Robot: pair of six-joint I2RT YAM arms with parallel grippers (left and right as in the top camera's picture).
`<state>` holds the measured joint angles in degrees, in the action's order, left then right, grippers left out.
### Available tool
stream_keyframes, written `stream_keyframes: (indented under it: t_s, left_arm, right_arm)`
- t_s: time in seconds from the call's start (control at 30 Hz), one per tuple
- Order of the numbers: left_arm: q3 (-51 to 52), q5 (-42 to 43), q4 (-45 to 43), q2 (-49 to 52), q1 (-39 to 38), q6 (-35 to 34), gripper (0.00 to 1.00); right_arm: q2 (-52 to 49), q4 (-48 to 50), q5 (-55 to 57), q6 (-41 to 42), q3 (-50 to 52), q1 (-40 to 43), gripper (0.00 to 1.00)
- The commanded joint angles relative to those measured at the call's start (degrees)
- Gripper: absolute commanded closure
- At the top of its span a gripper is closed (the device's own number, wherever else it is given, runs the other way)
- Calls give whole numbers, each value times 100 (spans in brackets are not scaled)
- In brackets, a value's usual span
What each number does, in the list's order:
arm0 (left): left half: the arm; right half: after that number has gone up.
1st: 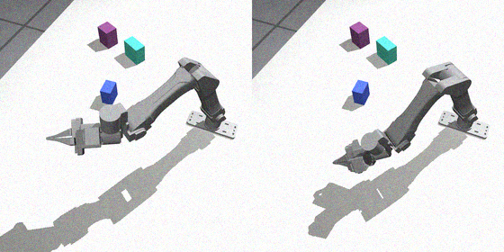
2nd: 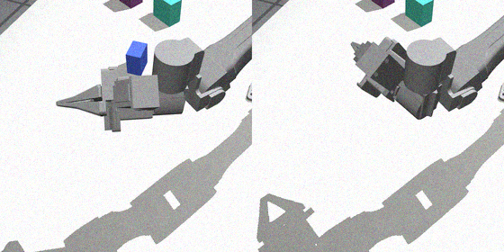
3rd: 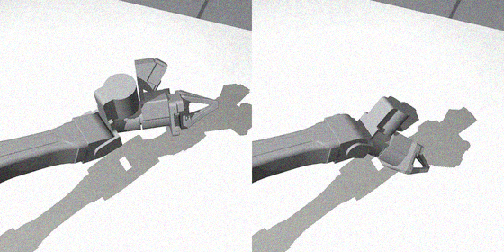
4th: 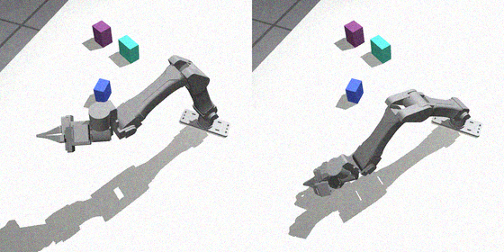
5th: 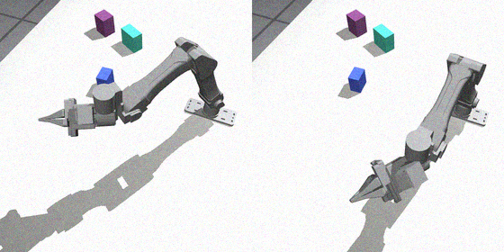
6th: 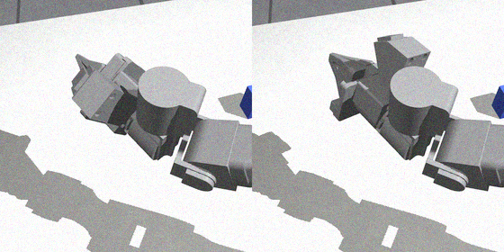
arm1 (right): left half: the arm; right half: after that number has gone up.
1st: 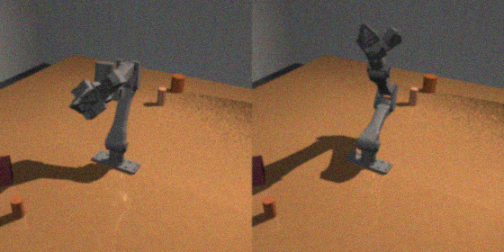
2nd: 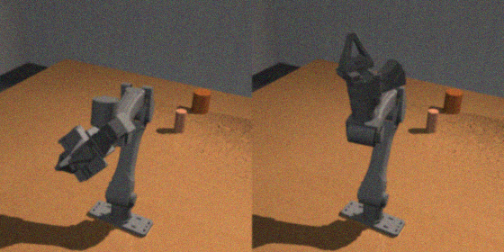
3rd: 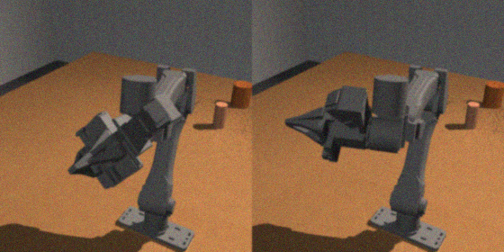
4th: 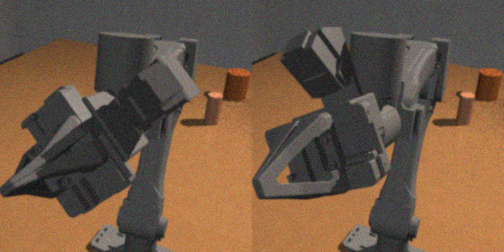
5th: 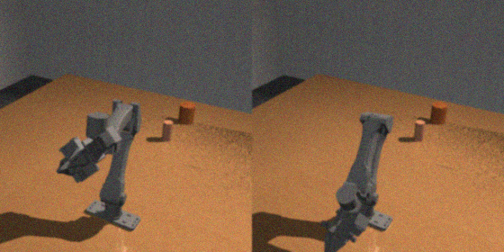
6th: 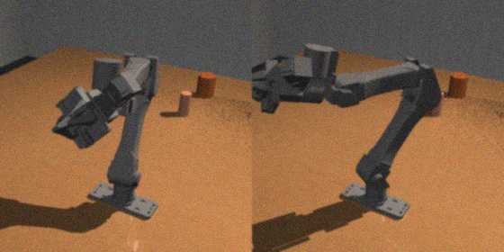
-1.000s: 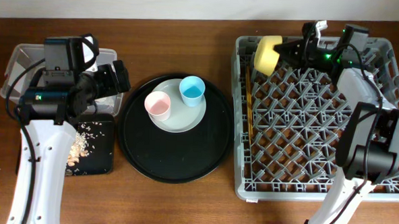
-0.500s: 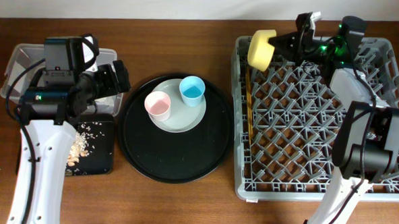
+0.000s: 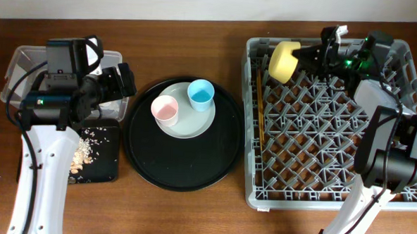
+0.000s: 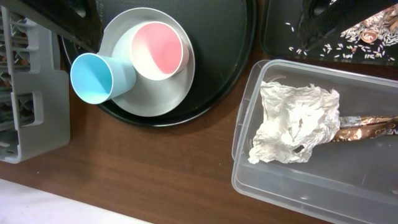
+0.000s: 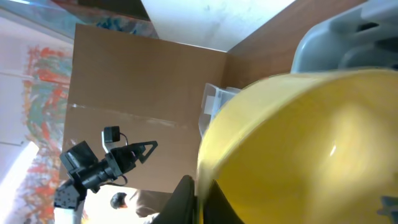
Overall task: Sort waste into correct bins and load items into the dishwasher rack
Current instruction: 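Lower the yellow bowl into the rack and open right gripper, then withdraw right gripper from the rack toward the white plate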
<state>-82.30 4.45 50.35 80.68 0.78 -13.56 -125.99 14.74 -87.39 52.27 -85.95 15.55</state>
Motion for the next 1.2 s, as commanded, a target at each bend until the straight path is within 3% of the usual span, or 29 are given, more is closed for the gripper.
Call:
stream_keyframes:
  t_s: [0.0, 0.1, 0.17, 0.5, 0.67, 0.77, 1.0, 1.1, 1.17]
  left_arm:
    - [-68, 2, -9, -17, 15, -11, 1]
    - [-68, 2, -9, -17, 15, -11, 1]
    - [-68, 2, -9, -17, 15, -11, 1]
    - [-68, 2, -11, -17, 15, -11, 1]
    - [-68, 2, -11, -17, 15, -11, 1]
    - [-68, 2, -11, -17, 15, -11, 1]
    - [-68, 2, -11, -17, 15, -11, 1]
    - [-68, 2, -9, -17, 15, -11, 1]
    - [-68, 2, -11, -17, 15, -11, 1]
  right_arm:
    - [-81, 4, -155, -103, 68, 140, 82]
    - [-81, 4, -155, -81, 68, 225, 51]
    - [-81, 4, -155, -81, 68, 310, 40]
    - [-79, 9, -155, -79, 66, 1202, 39]
    - [140, 42, -155, 50, 66, 1596, 49]
    - [466, 168, -98, 72, 66, 1591, 50]
    - [1731, -118, 734, 61, 66, 997, 50]
    - [2323, -807, 1565, -313, 66, 435, 50]
    - [2763, -1860, 2562, -1060, 66, -61, 50]
